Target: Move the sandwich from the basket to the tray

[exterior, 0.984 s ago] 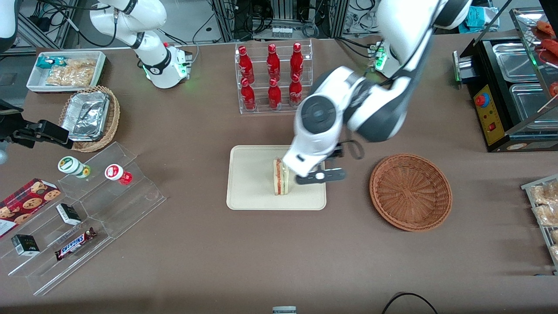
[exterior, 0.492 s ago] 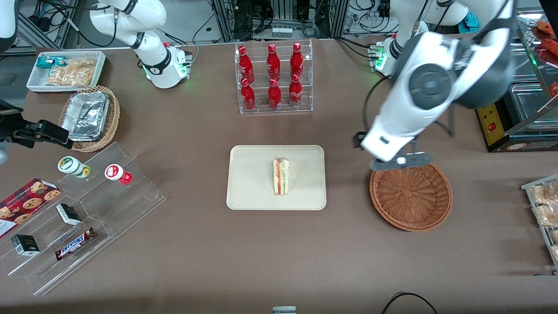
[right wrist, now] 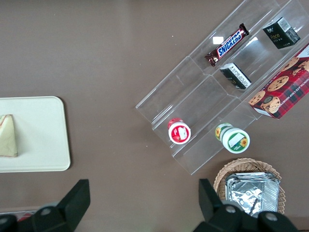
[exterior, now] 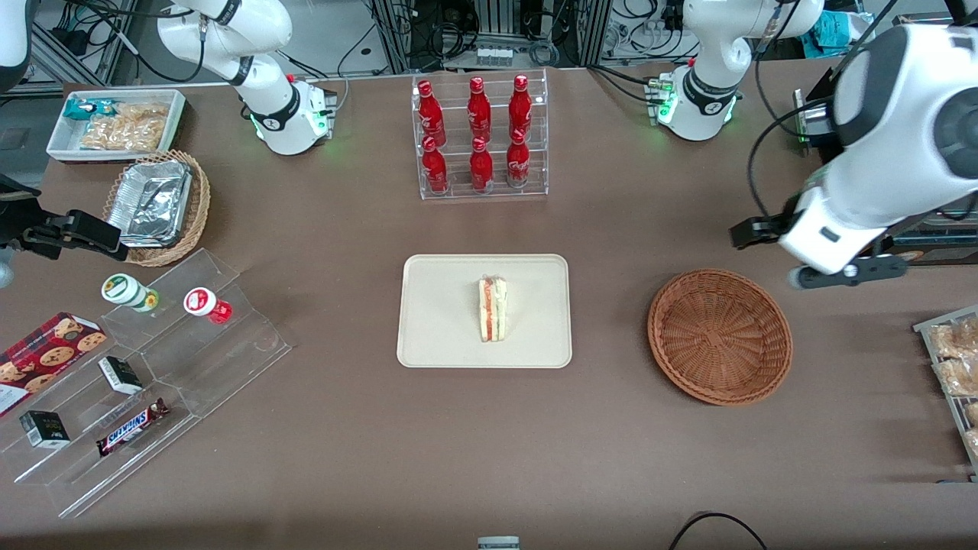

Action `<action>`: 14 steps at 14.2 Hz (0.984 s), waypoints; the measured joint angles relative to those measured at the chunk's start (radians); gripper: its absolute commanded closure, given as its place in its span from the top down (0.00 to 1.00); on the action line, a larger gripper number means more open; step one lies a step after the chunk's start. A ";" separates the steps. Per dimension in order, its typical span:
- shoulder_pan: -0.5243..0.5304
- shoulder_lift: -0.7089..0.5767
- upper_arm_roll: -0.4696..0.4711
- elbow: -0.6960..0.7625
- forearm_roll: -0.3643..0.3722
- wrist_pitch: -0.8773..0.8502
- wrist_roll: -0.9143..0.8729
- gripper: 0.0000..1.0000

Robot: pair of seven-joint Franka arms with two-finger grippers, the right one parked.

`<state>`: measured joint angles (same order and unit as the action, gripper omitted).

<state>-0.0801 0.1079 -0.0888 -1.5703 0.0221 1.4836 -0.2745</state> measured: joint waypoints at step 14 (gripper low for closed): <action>0.059 -0.065 -0.017 0.077 0.000 -0.003 0.044 1.00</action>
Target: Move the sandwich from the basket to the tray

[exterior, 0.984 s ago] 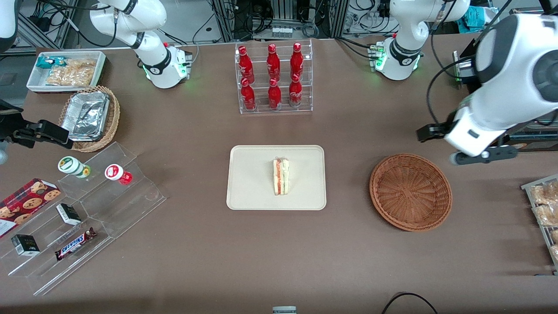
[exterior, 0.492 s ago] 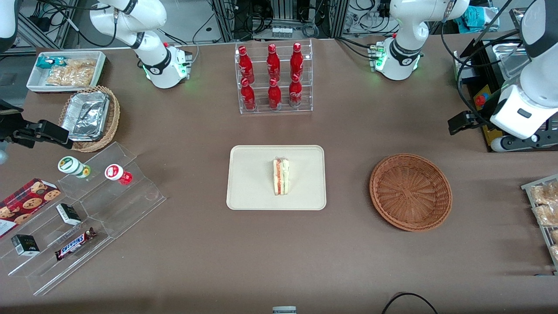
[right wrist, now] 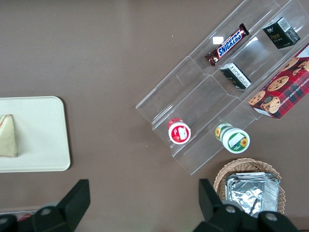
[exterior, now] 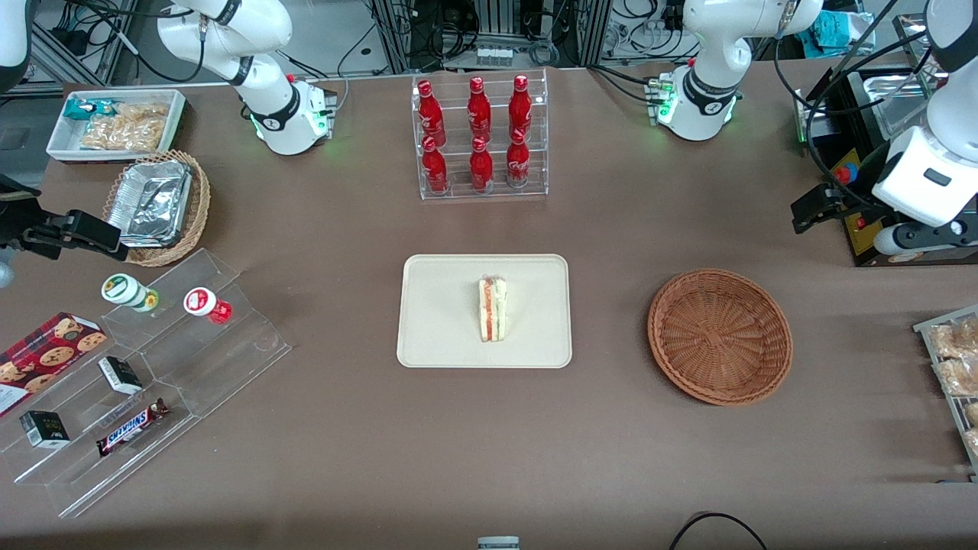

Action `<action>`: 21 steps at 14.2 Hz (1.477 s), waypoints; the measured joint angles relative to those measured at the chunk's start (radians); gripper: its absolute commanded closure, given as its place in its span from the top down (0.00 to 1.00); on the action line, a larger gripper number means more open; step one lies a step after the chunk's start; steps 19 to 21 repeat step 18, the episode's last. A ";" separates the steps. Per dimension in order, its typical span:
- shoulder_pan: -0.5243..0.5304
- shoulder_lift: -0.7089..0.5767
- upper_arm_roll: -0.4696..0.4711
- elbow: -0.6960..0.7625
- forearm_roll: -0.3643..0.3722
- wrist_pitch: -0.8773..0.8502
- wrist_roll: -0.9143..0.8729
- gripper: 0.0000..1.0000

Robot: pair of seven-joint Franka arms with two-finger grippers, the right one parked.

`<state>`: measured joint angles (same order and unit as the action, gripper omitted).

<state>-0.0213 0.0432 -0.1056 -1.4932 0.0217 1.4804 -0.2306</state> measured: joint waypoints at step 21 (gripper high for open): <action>0.000 -0.016 -0.001 0.005 0.000 -0.003 0.041 1.00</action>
